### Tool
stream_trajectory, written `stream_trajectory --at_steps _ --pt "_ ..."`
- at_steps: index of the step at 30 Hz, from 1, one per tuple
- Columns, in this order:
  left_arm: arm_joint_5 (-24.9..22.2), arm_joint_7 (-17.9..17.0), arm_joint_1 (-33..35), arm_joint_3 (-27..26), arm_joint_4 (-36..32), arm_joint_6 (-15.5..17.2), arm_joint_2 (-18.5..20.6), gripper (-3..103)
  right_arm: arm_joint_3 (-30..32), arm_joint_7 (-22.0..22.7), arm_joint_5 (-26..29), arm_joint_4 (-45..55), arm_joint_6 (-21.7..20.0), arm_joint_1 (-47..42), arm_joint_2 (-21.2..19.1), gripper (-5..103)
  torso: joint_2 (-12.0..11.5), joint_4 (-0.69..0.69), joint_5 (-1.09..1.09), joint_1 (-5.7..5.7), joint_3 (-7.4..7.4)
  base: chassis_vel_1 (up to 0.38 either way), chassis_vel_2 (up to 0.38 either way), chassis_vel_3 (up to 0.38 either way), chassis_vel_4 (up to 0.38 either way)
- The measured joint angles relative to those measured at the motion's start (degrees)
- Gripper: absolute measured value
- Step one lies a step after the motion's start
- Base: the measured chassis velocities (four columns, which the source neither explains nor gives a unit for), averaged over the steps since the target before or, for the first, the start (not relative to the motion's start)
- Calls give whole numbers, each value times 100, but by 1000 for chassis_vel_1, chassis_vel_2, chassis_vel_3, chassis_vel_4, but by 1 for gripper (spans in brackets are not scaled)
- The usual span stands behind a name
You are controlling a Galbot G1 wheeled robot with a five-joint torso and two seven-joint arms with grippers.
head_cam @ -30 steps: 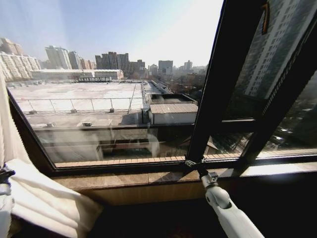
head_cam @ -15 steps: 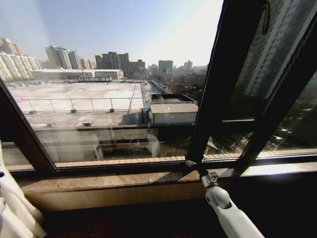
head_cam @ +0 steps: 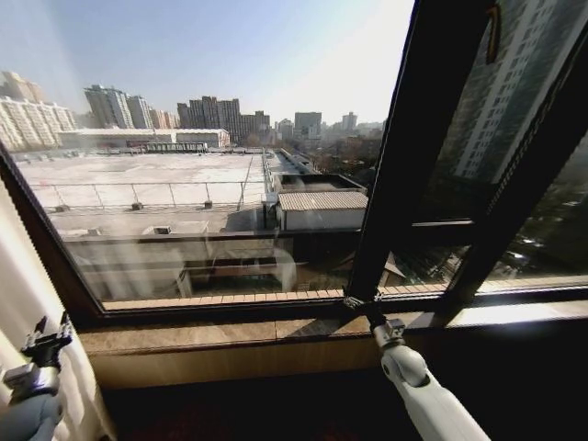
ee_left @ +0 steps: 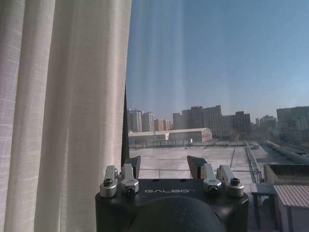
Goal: Open the curtains by pulling them apart, changing their state from closed to fully open.
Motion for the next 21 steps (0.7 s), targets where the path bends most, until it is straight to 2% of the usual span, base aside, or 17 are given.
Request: stream_trajectory --at_steps 1,2,4,5,6,8,10,11,13,17,21 --pt "-66 90 91 76 -158 -67 -105 58 0 0 0 0 0 0 0 100 0 0 0 0 0 0 0 0 0" --pt "-66 90 91 76 -158 -67 -105 58 0 0 0 0 0 0 0 100 0 0 0 0 0 0 0 0 0" --pt "-118 246 257 400 -560 -226 -332 70 0 0 0 0 0 0 0 100 0 0 2 0 0 0 0 0 0" --pt "-142 266 278 495 -652 -232 -382 70 0 0 0 0 0 0 0 100 0 -1 1 1 0 0 0 0 0" --pt "-219 256 297 688 -828 -214 -476 81 0 0 0 0 0 0 0 100 0 -1 1 1 0 0 0 0 0" --pt "-260 242 303 790 -920 -162 -527 81 0 0 0 0 0 0 0 100 0 -2 1 0 0 0 0 0 0" --pt "-312 232 304 973 -1050 -83 -619 92 0 0 0 0 0 0 0 100 0 -2 0 0 0 0 0 0 0" --pt "-312 232 304 973 -1050 -83 -619 92 0 0 0 0 0 0 0 100 0 -2 0 0 0 0 0 0 0" --pt "-323 305 282 1210 -1115 -66 -690 99 0 0 0 0 0 0 0 100 0 -1 1 0 0 0 0 0 0" --pt "-153 342 242 1484 -1085 -225 -726 100 0 0 0 0 0 0 0 100 0 -1 0 0 1 0 0 0 0" --pt "-41 177 175 1597 -1005 -297 -768 100 0 0 0 0 0 0 0 100 0 -2 -1 0 1 0 0 0 0"
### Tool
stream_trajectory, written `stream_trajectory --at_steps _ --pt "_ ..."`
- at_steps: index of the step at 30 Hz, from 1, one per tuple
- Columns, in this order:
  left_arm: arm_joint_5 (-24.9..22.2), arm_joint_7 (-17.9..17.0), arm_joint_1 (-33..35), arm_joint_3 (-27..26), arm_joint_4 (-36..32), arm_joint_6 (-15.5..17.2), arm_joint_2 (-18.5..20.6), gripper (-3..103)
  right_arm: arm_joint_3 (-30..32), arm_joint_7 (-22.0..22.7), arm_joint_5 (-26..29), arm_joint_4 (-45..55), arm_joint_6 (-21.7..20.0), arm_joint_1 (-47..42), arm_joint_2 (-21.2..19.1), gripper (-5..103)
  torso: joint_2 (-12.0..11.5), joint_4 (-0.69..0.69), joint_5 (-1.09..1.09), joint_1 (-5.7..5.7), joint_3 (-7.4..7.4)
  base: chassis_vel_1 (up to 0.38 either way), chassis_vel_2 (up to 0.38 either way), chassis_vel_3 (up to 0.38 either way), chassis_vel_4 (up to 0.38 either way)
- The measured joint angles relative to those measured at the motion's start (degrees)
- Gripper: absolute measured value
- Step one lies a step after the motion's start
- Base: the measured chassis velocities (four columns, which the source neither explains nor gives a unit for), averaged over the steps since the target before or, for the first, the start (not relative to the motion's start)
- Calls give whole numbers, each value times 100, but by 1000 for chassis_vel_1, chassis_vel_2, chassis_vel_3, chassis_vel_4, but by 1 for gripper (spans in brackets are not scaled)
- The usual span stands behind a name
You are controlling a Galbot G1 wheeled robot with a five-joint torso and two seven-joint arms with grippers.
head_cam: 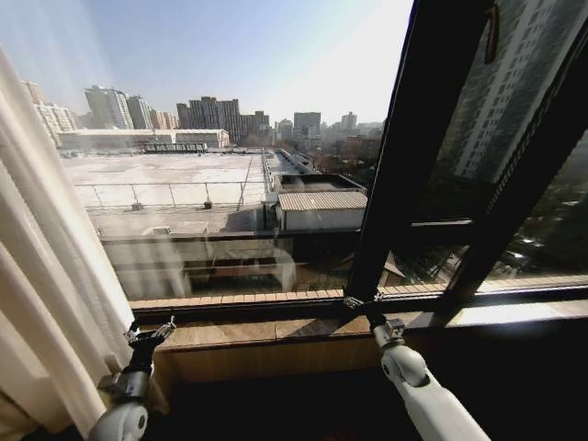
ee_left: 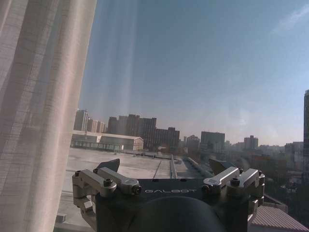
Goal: Open the curtains by pulling them apart, changing their state from closed to fully open.
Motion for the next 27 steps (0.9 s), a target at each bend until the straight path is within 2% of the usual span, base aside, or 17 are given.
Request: stream_trajectory --at_steps 21,27 --pt "43 -51 -30 -2 66 0 14 100 0 0 0 0 0 0 0 100 0 1 0 0 0 0 0 0 0" --pt "44 -53 -32 -6 70 1 16 100 0 0 0 1 0 0 0 100 0 2 0 0 0 -80 -71 78 93"
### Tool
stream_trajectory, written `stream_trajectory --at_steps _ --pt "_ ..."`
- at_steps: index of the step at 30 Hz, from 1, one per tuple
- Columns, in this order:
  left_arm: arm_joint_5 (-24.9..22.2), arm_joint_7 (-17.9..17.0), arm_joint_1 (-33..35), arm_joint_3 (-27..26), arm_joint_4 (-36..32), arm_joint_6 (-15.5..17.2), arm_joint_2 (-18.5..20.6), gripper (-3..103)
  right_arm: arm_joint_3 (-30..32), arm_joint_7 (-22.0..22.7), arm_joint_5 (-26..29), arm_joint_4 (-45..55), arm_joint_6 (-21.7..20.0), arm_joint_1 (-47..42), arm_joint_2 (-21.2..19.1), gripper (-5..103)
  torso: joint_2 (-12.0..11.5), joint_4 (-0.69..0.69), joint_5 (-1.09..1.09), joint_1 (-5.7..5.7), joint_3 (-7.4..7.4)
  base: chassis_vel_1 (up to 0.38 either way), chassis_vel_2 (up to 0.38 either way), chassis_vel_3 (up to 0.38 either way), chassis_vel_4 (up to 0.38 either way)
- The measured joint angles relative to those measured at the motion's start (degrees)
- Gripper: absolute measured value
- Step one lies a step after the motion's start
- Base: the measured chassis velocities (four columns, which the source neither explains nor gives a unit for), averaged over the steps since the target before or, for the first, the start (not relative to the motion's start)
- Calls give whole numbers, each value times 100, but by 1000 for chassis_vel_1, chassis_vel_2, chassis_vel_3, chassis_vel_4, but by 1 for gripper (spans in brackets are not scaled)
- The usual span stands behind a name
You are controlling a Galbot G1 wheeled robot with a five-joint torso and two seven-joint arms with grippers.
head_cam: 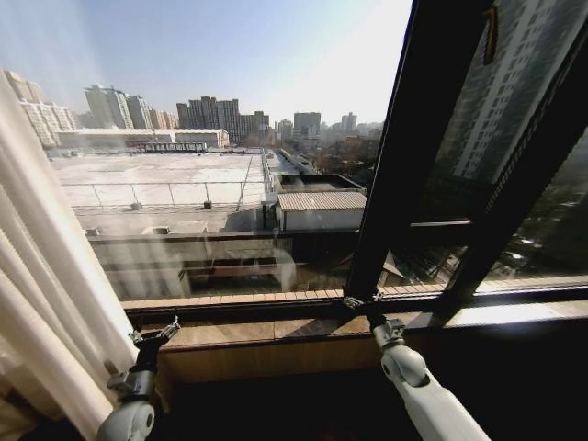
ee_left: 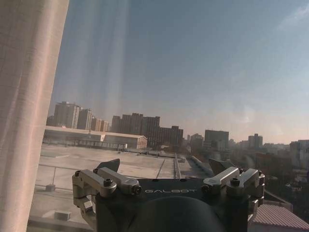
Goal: Open the curtains by pulling them apart, changing their state from closed to fully open.
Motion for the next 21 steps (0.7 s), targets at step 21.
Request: stream_trajectory --at_steps 21 --pt "-1 1 -2 -4 6 5 4 100 0 0 0 0 0 0 0 100 0 -1 0 0 0 -287 -283 287 284"
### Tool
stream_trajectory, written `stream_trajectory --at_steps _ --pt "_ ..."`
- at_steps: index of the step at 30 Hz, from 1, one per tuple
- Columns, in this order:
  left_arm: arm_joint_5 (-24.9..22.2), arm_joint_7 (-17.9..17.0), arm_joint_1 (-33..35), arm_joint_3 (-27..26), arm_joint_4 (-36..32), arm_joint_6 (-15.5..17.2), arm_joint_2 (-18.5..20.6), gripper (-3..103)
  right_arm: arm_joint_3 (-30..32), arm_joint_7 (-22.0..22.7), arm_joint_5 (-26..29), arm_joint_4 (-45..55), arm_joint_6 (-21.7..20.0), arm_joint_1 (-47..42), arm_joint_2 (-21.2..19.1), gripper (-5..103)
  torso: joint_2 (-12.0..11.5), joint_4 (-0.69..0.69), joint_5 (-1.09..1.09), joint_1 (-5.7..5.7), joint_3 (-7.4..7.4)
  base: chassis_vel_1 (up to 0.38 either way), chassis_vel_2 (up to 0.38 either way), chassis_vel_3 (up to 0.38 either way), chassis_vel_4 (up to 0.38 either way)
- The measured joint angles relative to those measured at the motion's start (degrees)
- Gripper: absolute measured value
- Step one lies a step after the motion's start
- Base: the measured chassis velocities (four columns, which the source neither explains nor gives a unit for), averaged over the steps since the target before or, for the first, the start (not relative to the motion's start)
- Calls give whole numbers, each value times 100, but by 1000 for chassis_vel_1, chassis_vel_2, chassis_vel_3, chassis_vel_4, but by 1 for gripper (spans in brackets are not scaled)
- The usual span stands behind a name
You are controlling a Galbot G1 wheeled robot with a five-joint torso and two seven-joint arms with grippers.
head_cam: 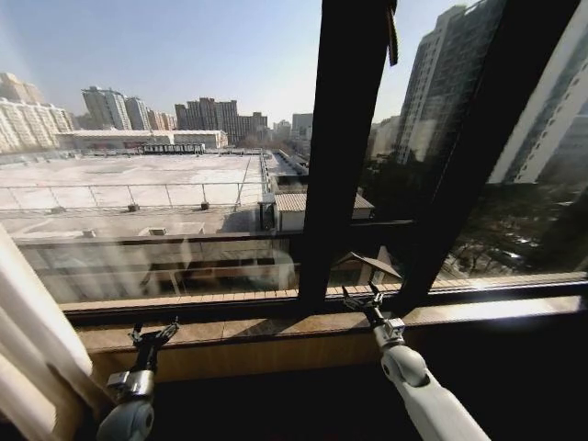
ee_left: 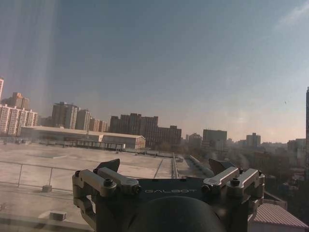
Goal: Open the curtains by pulling them apart, changing their state from closed to fully open.
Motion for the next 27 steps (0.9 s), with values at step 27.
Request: stream_trajectory --at_steps 27 --pt "0 4 -1 -2 0 0 1 100 1 0 0 0 0 0 0 100 0 0 2 0 0 -363 -357 351 355"
